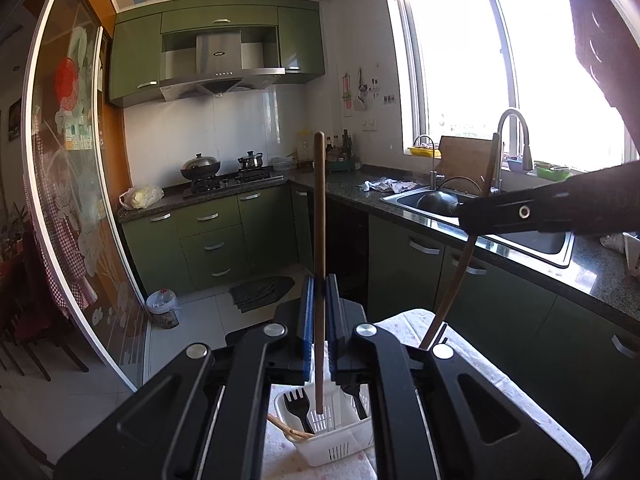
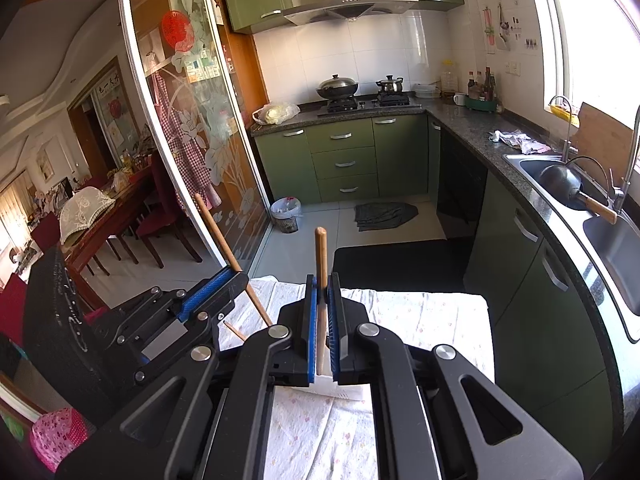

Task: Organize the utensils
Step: 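Carry both chopsticks over the white caddy and open both grippers to drop them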

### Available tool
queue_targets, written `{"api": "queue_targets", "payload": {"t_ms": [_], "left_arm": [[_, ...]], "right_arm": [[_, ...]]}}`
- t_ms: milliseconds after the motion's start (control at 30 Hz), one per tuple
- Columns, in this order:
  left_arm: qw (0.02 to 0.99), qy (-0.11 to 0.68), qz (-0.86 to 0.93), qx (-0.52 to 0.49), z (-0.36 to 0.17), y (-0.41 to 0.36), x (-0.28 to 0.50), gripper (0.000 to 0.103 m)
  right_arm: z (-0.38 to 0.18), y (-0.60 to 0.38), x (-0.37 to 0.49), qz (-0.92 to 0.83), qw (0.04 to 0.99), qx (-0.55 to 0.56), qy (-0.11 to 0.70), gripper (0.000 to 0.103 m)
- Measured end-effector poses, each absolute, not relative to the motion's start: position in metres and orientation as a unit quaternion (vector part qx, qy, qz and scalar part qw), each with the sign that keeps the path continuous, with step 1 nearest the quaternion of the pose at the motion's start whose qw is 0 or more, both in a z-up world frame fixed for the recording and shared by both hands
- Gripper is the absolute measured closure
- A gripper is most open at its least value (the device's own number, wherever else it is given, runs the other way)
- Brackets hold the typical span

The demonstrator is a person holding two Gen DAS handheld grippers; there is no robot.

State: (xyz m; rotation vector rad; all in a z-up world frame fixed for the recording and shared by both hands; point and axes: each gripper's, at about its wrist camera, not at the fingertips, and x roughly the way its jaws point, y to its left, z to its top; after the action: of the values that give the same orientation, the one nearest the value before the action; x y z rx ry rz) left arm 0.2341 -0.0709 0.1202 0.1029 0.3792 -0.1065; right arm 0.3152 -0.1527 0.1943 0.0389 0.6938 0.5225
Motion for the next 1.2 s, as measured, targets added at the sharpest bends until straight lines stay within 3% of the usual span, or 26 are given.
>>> {"api": "queue_targets", "payload": {"t_ms": [367,400,433,500,800,1200], "left_arm": [[0.966,0.247,-0.057,0.056,0.076,-0.071,0.255,0.096],[0.964,0.254,-0.057,0.056,0.073,-0.070,0.256,0.087],[0.963,0.258,-0.057,0.056,0.071,-0.069,0.257,0.065],[0.966,0.249,-0.053,0.051,0.072,-0.064,0.251,0.041],[0.977,0.192,-0.062,0.075,0.084,-0.061,0.197,0.040],[0.975,0.195,-0.075,0.070,0.077,-0.060,0.164,0.035]], "right_arm": [[0.194,-0.152,0.319,0.250,0.909,0.021,0.333,0.097],[0.192,-0.152,0.319,0.249,0.909,0.020,0.334,0.097],[0.190,-0.151,0.319,0.249,0.909,0.019,0.334,0.097],[0.187,-0.150,0.320,0.247,0.909,0.018,0.336,0.097],[0.142,-0.133,0.335,0.240,0.901,0.006,0.361,0.097],[0.066,-0.108,0.349,0.240,0.890,-0.007,0.388,0.097]]}}
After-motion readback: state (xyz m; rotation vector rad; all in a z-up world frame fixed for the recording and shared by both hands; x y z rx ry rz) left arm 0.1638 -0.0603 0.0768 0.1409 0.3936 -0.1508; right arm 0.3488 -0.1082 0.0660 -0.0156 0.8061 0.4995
